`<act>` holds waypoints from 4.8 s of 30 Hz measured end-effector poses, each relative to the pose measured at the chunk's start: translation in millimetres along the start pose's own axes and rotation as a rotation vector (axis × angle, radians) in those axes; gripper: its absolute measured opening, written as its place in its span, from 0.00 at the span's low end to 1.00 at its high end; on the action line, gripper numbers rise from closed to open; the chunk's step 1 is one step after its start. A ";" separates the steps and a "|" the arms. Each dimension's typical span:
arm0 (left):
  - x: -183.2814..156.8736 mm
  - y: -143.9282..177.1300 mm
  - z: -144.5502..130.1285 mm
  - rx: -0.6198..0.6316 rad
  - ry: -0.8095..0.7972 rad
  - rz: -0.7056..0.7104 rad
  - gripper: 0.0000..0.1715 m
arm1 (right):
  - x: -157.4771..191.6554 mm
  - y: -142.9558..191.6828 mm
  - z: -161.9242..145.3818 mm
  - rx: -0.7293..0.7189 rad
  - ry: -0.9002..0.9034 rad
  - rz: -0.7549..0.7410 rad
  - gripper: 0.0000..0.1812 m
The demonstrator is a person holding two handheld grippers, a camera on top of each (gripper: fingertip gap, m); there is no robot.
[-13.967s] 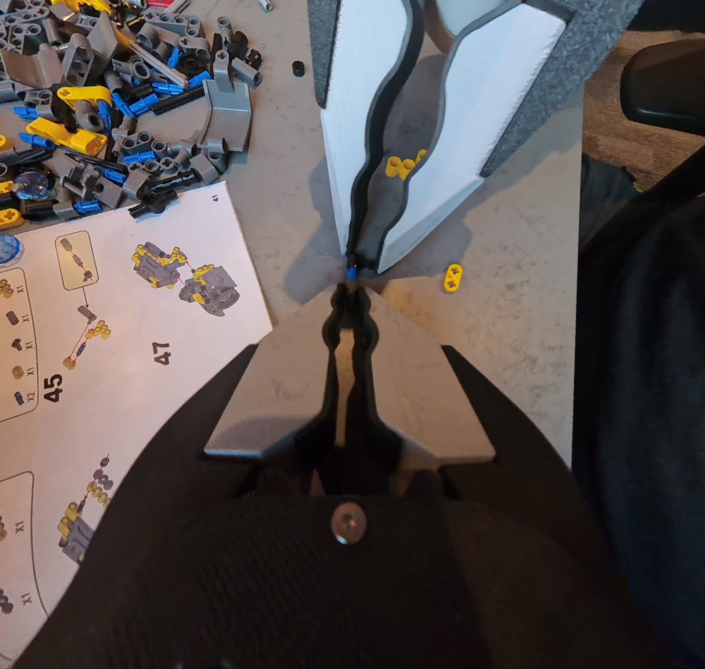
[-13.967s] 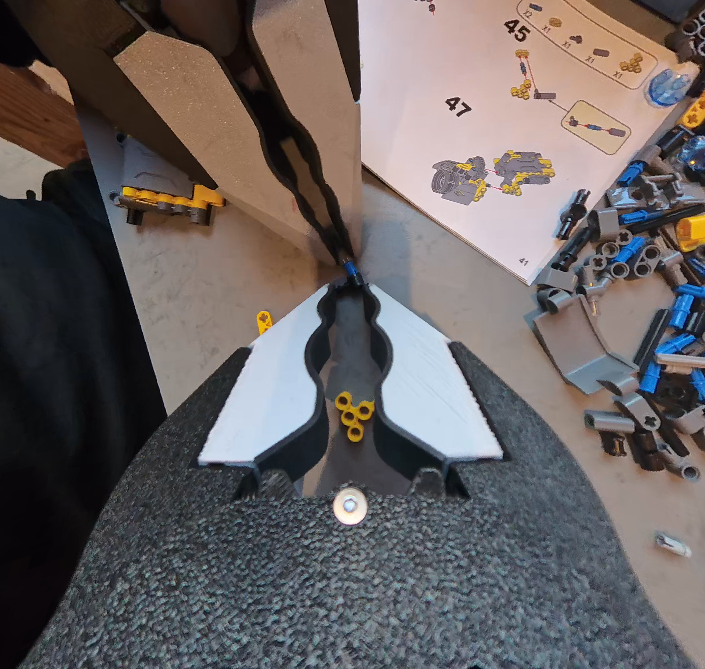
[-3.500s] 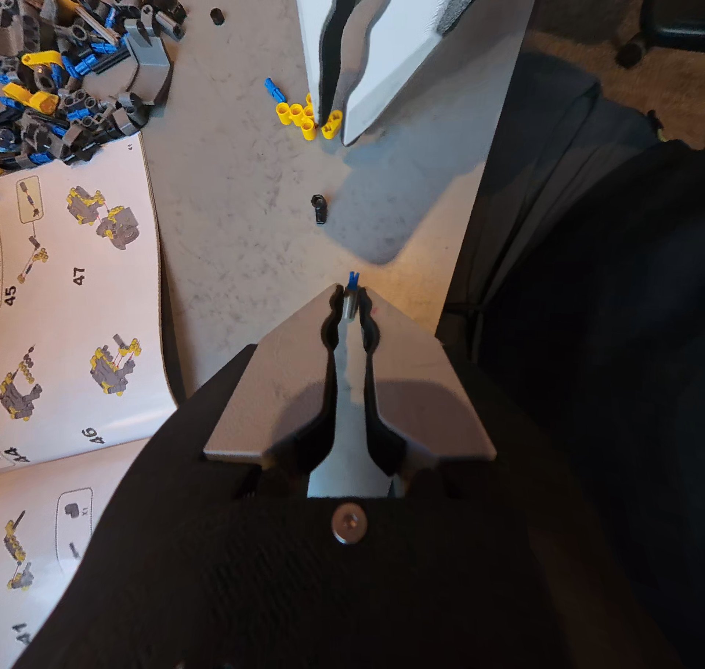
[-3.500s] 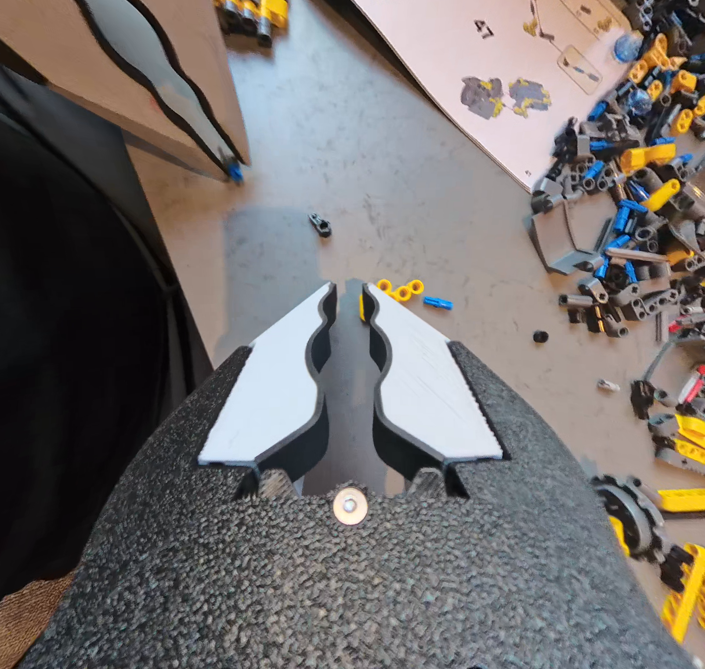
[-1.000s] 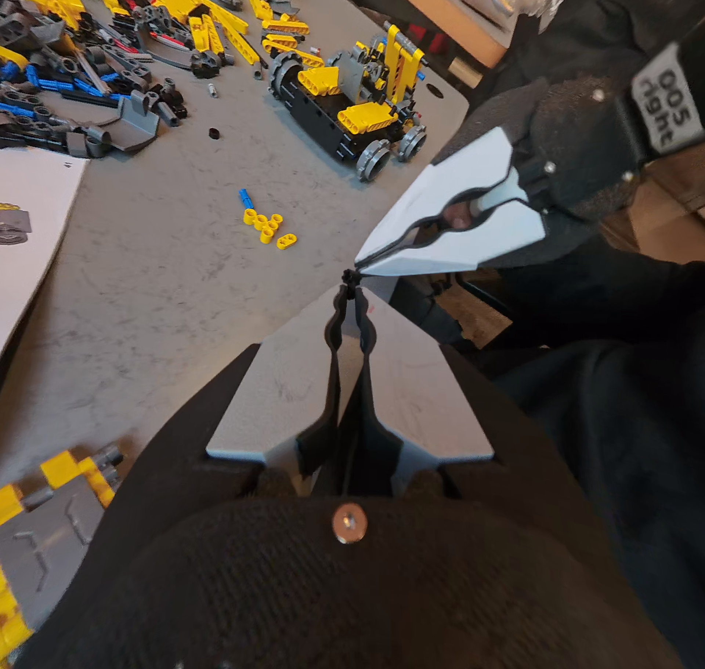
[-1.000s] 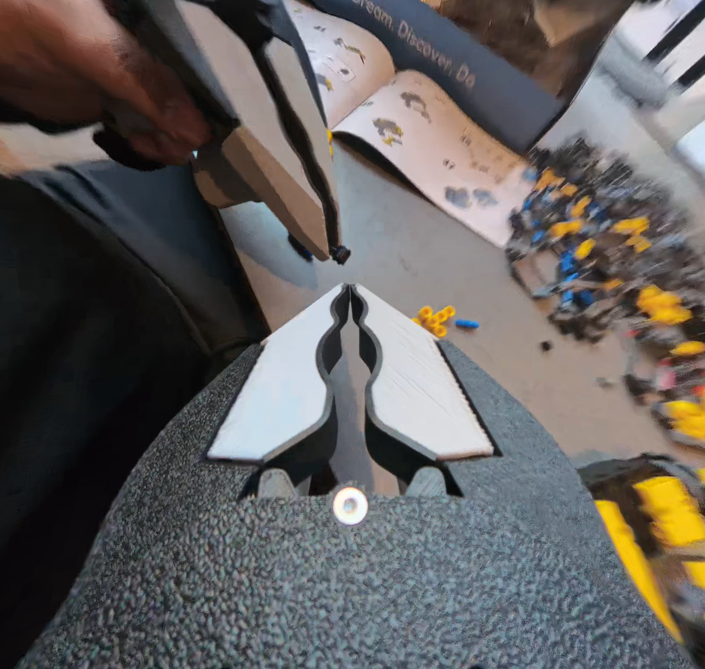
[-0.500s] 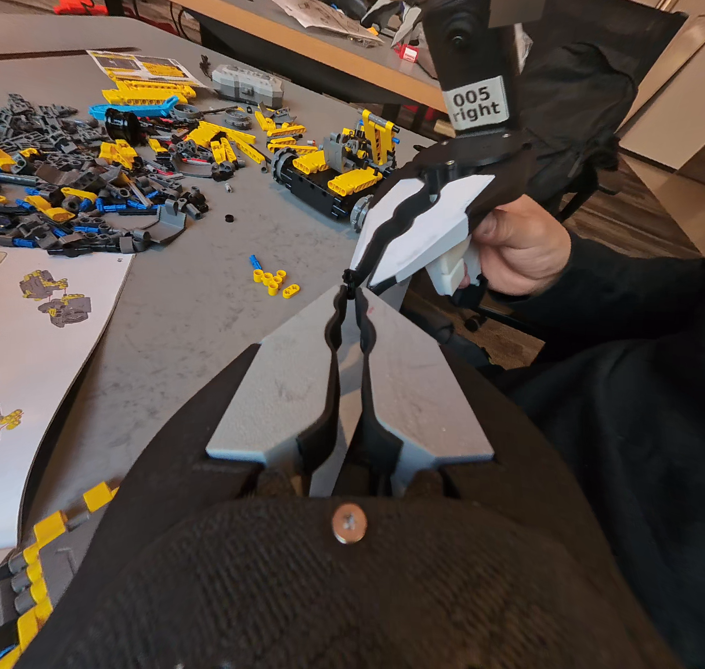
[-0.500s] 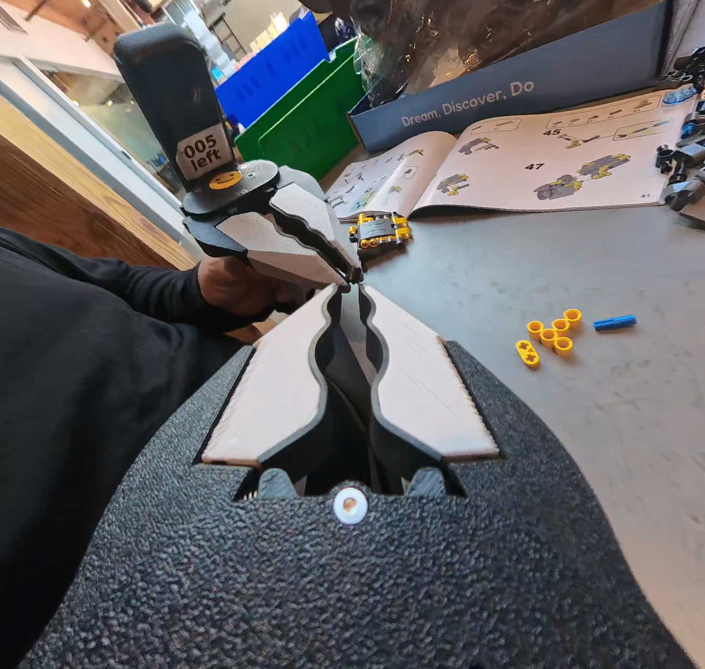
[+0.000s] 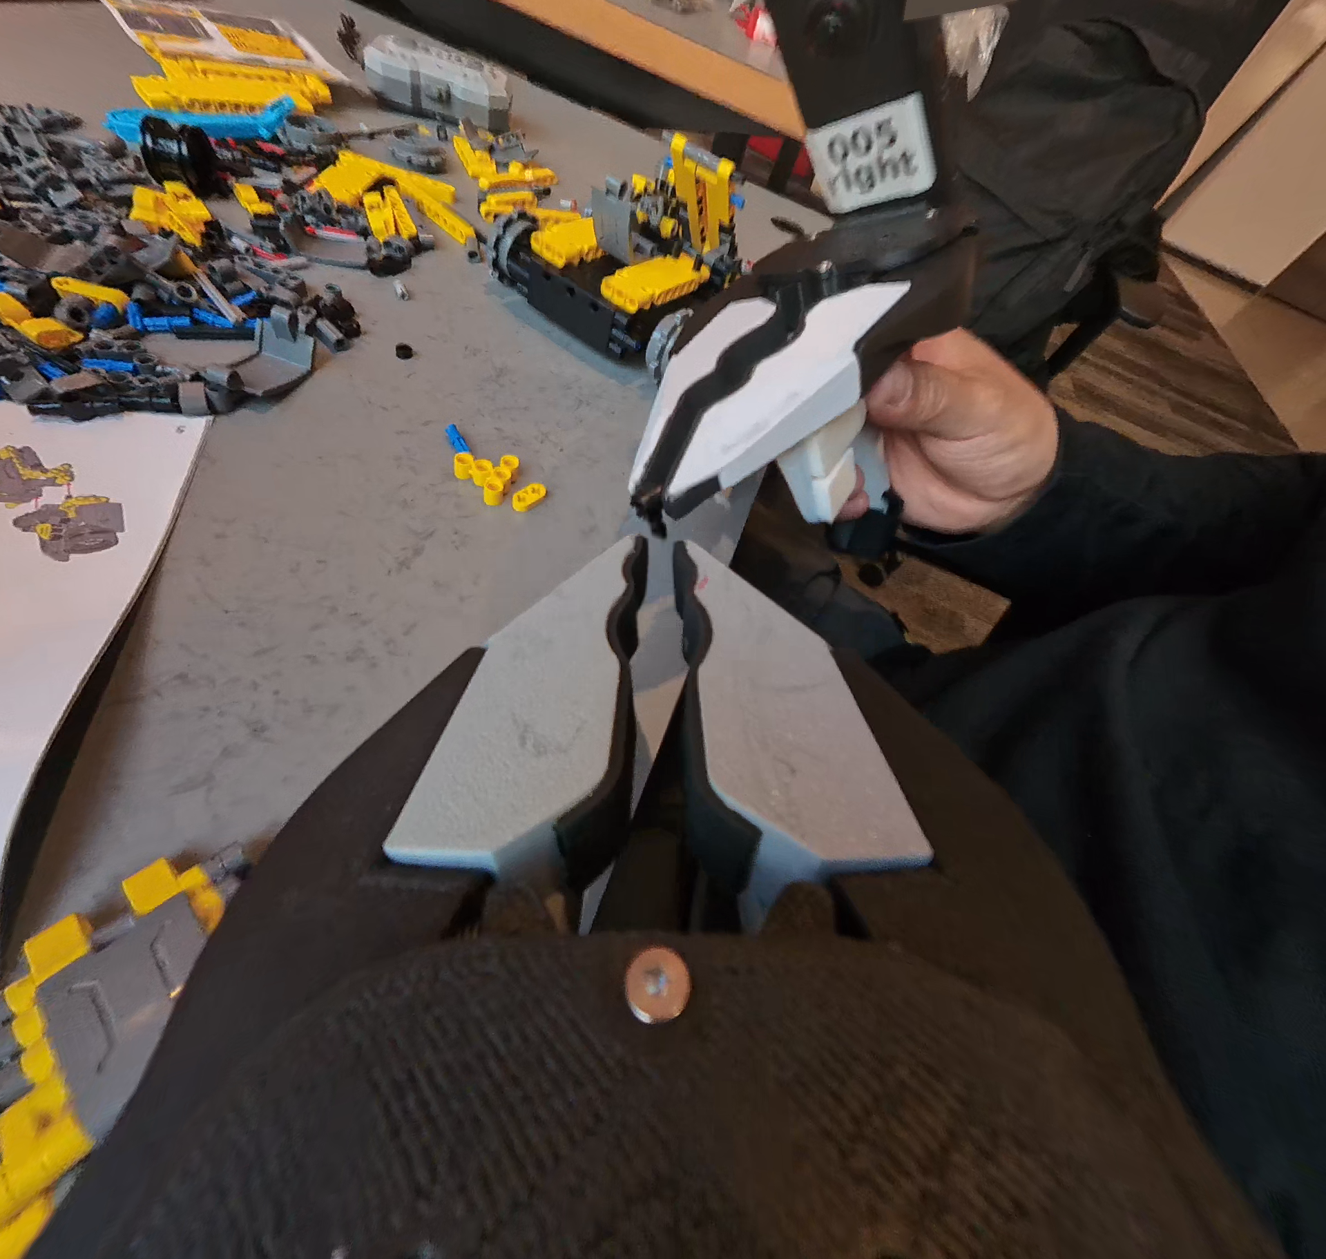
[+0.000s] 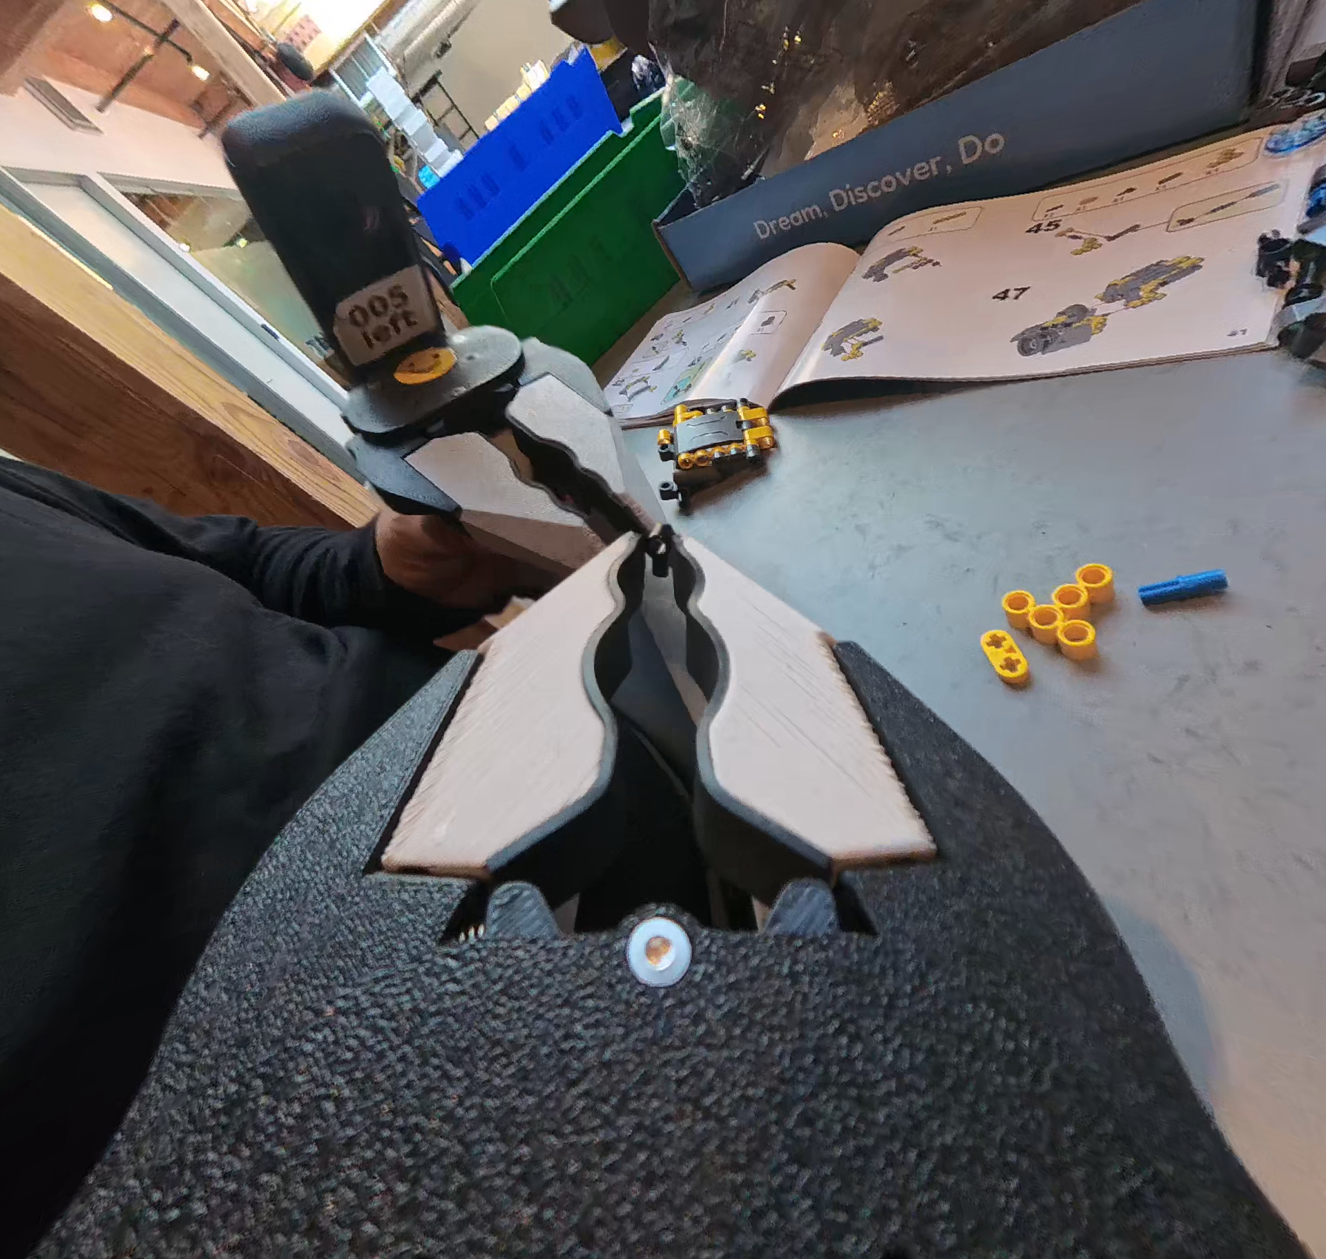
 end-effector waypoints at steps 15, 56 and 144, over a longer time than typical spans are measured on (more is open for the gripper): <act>39.1 1.4 -54.2 0.461 -0.383 0.144 0.02 | -26.1 6.4 -33.2 0.233 -0.017 -0.136 0.03; -7.4 35.9 -33.0 0.110 -0.151 -0.189 0.02 | 21.2 -19.0 -31.6 0.335 0.397 0.153 0.03; 11.6 21.3 -25.2 0.250 -0.288 -0.117 0.02 | 0.5 -28.4 -28.4 0.618 0.803 -0.049 0.05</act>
Point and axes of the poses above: each gripper's, where its closed fingertips meet, y back along the fingers, z out of its top, x = y × z across the jaws, the point moved 1 cm from there along y, back along the fingers, and after that the axes turned 10 degrees about z, right-handed, at the moved point
